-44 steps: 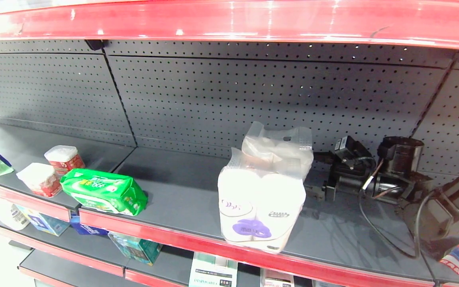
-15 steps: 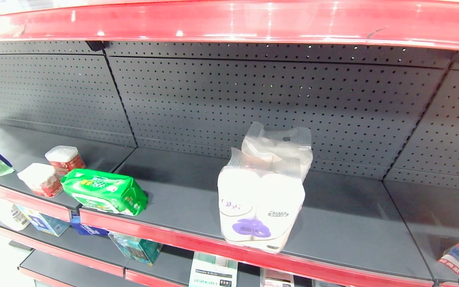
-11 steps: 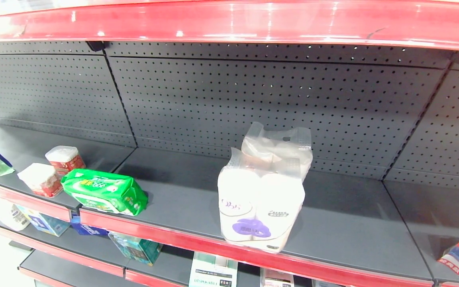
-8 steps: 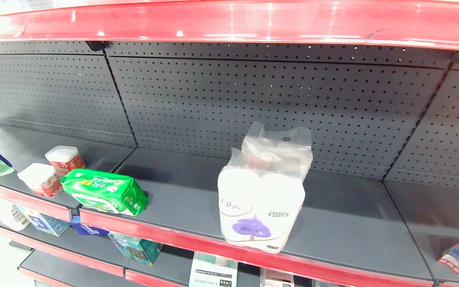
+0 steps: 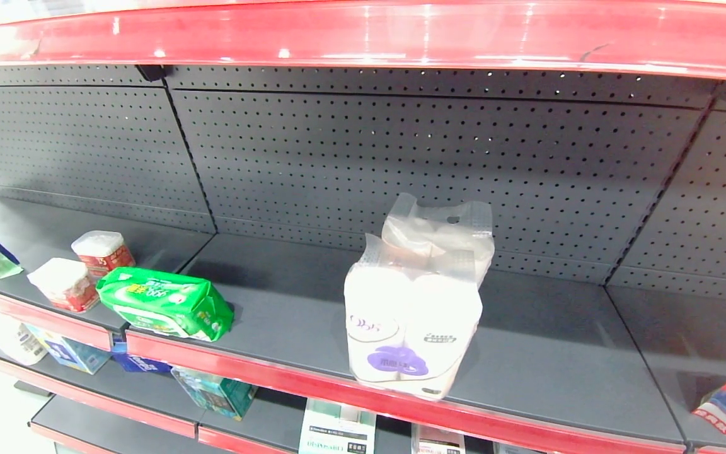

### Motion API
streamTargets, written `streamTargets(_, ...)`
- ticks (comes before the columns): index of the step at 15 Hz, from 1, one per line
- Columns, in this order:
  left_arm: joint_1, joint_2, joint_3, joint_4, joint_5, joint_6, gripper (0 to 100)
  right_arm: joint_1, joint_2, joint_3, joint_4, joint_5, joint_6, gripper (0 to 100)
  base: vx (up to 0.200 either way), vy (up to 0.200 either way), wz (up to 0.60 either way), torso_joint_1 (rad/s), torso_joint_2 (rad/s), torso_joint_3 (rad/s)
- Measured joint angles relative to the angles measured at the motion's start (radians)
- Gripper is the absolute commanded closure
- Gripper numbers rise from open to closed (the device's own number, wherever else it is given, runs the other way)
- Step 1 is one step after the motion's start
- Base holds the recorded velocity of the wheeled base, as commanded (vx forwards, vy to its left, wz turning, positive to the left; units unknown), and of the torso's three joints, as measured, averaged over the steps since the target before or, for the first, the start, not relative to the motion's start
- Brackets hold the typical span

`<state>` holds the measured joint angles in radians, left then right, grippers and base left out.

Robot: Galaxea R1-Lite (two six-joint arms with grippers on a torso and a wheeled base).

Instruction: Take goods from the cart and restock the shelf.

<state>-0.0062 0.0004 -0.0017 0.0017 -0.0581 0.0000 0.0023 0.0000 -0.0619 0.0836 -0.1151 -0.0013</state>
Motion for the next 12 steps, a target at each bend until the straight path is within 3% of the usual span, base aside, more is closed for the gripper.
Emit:
streamTargets(4,0.000,0.000,0.000,0.000,0.000,0.000,0,0.001,0.000,0.039,-0.080,0.113,0.005,0,0.000,0.000,0.00,0.000,0.00,0.000)
streamTargets(12,0.000,0.000,0.000,0.000,0.000,0.000,0,0.000,0.000,0.061,-0.082,0.112,-0.010,0,0.000,0.000,0.00,0.000,0.00,0.000)
